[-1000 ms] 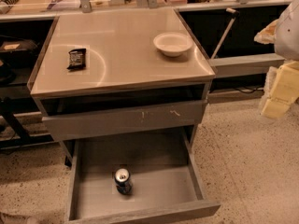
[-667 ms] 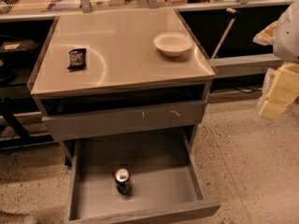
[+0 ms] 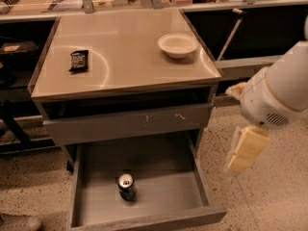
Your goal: Pick pepsi can from middle drawer and place on counter
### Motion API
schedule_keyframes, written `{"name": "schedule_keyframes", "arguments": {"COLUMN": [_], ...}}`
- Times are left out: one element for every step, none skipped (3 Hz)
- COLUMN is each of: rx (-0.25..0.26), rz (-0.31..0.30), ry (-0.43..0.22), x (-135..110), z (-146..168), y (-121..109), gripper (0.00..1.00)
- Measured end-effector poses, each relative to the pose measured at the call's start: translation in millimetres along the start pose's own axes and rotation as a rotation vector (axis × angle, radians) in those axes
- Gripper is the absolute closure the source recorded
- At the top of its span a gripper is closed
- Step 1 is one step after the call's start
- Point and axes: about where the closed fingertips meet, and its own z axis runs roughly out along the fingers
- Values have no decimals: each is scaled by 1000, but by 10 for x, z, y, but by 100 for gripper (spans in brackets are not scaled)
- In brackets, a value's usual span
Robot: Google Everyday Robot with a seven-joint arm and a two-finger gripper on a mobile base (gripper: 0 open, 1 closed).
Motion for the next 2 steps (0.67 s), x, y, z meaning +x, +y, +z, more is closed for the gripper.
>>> {"name": "schedule_keyframes", "arguments": {"rx": [-147,-165], "rz": [11,13], "ry": [-8,1], "x": [4,46], "z": [675,739], "y": [378,446], "gripper": [0,0]}}
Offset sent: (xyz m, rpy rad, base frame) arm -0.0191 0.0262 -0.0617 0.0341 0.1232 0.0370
